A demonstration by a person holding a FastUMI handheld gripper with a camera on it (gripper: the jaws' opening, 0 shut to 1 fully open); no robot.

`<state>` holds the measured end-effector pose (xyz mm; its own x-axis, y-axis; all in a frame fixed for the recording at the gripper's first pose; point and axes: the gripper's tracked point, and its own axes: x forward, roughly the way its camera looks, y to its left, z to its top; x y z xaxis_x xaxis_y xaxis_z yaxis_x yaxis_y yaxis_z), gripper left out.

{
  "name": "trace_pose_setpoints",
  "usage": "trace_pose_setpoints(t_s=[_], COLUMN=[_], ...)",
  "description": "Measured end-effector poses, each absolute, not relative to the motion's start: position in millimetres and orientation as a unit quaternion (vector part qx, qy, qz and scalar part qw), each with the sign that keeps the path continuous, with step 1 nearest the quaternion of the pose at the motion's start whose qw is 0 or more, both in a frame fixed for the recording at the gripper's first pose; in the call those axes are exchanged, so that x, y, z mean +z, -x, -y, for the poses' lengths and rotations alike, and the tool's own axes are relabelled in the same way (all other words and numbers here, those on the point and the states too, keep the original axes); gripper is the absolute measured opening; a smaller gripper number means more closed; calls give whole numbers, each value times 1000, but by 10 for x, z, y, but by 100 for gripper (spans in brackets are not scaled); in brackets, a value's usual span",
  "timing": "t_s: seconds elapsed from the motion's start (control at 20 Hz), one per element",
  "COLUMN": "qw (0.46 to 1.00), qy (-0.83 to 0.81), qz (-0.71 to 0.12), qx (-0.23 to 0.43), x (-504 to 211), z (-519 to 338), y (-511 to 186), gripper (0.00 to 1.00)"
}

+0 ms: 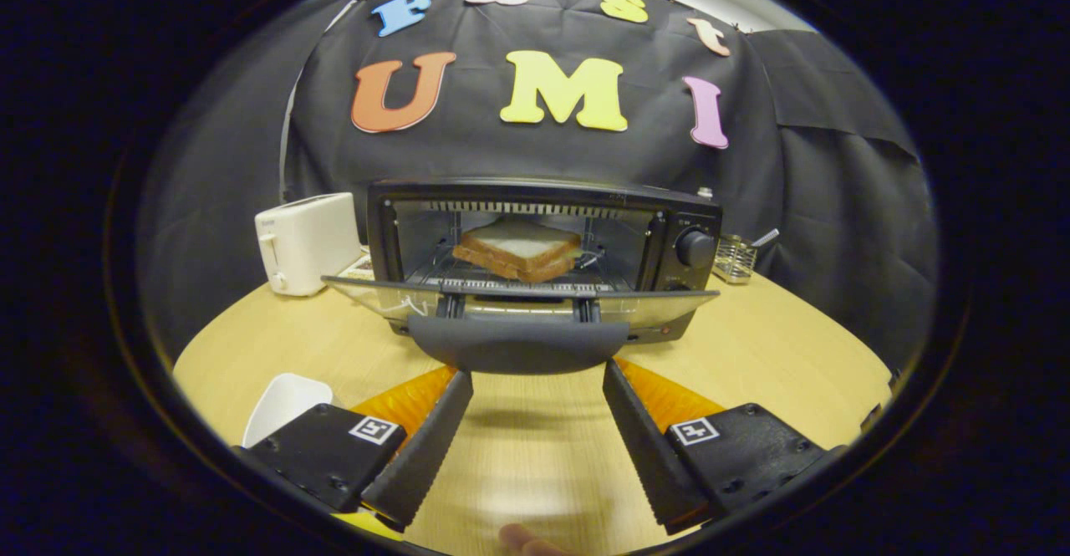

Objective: Open the toaster oven, put the food inside, and close the toaster oven door.

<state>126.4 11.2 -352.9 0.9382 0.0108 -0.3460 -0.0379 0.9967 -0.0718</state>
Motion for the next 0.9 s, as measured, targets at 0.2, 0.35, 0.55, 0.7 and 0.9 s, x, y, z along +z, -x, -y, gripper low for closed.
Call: trace_pose_setpoints(t_s=[0.2, 0.35, 0.55, 0.7, 0.9], qw=[993, 996, 998, 998, 996], qy=[65, 78, 54, 55, 50], qz=[-95, -21, 2, 28, 67], qx=[32, 29, 39, 30, 16], x=[-2442, -1376, -627, 32, 717], z=[-193, -227, -237, -111, 58], y=[-1444, -1173, -742, -353, 137], gripper=[100, 100, 100, 100, 100])
